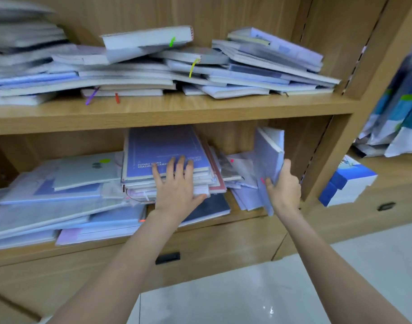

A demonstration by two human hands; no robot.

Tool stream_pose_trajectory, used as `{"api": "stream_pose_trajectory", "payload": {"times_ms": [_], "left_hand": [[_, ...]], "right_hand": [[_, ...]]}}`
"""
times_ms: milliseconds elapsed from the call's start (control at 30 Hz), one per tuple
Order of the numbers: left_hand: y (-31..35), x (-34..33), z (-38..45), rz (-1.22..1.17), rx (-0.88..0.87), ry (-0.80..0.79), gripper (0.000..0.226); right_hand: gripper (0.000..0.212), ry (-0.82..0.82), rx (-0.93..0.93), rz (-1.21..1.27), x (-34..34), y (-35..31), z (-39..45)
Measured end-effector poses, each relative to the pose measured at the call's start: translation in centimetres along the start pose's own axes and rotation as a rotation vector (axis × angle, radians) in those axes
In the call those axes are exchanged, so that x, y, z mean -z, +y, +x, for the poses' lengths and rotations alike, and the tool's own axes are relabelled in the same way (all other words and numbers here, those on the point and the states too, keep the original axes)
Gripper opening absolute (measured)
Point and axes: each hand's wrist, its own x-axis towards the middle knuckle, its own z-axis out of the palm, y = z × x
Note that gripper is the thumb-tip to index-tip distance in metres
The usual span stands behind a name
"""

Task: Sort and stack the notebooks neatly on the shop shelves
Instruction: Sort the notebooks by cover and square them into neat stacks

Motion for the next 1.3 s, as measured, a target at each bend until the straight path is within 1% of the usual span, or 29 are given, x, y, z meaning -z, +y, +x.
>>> {"api": "stream_pose_trajectory", "payload": {"times_ms": [67,133,200,233,300,333,367,400,433,500,567,600,667,700,733,767,800,833,867,933,967,1033,1133,1200,1233,1267,1300], "left_hand": [[-0.5,0.5,-0.6,-0.096,-0.046,-0.07,0.081],[-0.6,1.4,-2.0,-0.275,-0.1,-0.082,0.072],[-0.1,2.3,-3.5,-0.623,-0.102,-0.077,0.065],[0.4,2.9,-4.0,-0.849,-0.069,-0.123,0.06],[1.5,4.4,-4.9,-1.323,-0.001,-0.296,0.056],[2.1,5.1,-5.3,-1.524,0.036,-0.39,0.059],[2.4,5.8,-5.7,-1.678,0.073,-0.467,0.063],[2.4,6.4,-6.1,-1.792,0.105,-0.508,0.06],[2.4,6.9,-6.4,-1.871,0.138,-0.508,0.051],[1.6,7.7,-6.9,-1.938,0.237,-0.42,0.032],[0.2,8.0,-7.4,-1.955,0.359,-0.315,0.014],[-0.7,8.0,-7.6,-1.965,0.401,-0.279,0.009],[-2.4,8.2,-8.0,-1.994,0.458,-0.249,0.011],[-3.3,8.5,-8.1,-2.01,0.476,-0.234,0.013],[-4.2,8.8,-8.0,-2.023,0.484,-0.218,0.014],[-5.1,9.4,-8.0,-2.039,0.481,-0.206,0.014],[-6.0,9.9,-7.8,-2.05,0.473,-0.195,0.014],[-6.7,10.6,-7.7,-2.063,0.464,-0.189,0.014],[-7.3,11.1,-7.7,-2.069,0.458,-0.184,0.013],[-8.3,11.8,-7.8,-2.07,0.466,-0.184,0.013],[-8.8,12.2,-8.0,-2.073,0.472,-0.189,0.013],[-9.9,12.7,-8.6,-2.085,0.454,-0.203,0.015],[-11.8,13.8,-9.5,-2.084,0.347,-0.229,0.021],[-13.0,15.0,-9.6,-2.079,0.289,-0.217,0.026],[-13.5,15.7,-9.4,-2.09,0.27,-0.193,0.028],[-14.1,16.3,-9.0,-2.109,0.249,-0.148,0.03],[-14.8,17.0,-8.5,-2.139,0.243,-0.083,0.028]], "right_hand": [[0.03,-0.011,0.074,-0.09,1.1,-0.1,-1.6],[0.028,-0.025,0.15,-0.177,2.4,-0.1,-3.8],[0.027,0.005,0.212,-0.204,3.6,-0.9,-6.2],[0.027,0.034,0.277,-0.193,4.0,-1.4,-7.2],[0.031,0.078,0.37,-0.133,4.2,-2.7,-9.1],[0.03,0.082,0.39,-0.089,4.1,-3.4,-9.6],[0.027,0.066,0.397,-0.019,4.0,-4.2,-10.1],[0.024,0.037,0.408,0.048,3.8,-5.2,-10.5],[0.023,-0.003,0.449,0.092,3.8,-6.1,-10.8],[0.032,-0.101,0.588,0.137,3.8,-7.8,-11.2],[0.042,-0.318,0.66,0.259,4.4,-9.5,-11.2],[0.043,-0.454,0.652,0.356,4.9,-10.1,-11.2],[0.037,-0.658,0.561,0.511,6.3,-11.0,-10.8],[0.035,-0.663,0.512,0.526,6.8,-11.0,-10.4],[0.037,-0.608,0.479,0.505,7.4,-10.8,-9.8],[0.043,-0.552,0.43,0.45,7.9,-10.7,-9.2],[0.052,-0.546,0.368,0.415,8.5,-10.9,-8.8],[0.059,-0.592,0.288,0.429,9.0,-11.3,-8.5],[0.057,-0.654,0.218,0.474,9.4,-11.7,-8.4],[0.036,-0.76,0.121,0.598,9.8,-13.0,-8.9],[0.032,-0.794,0.061,0.661,9.9,-13.5,-9.1],[0.037,-0.838,-0.023,0.752,10.3,-14.2,-9.5],[0.054,-0.901,-0.024,0.839,11.6,-15.2,-10.0],[0.072,-0.916,0.036,0.896,12.7,-16.1,-10.1],[0.076,-0.901,0.073,0.935,13.5,-16.8,-10.2],[0.071,-0.866,0.111,0.967,14.2,-17.7,-10.2],[0.059,-0.815,0.134,1.013,14.9,-18.9,-10.1]]}}
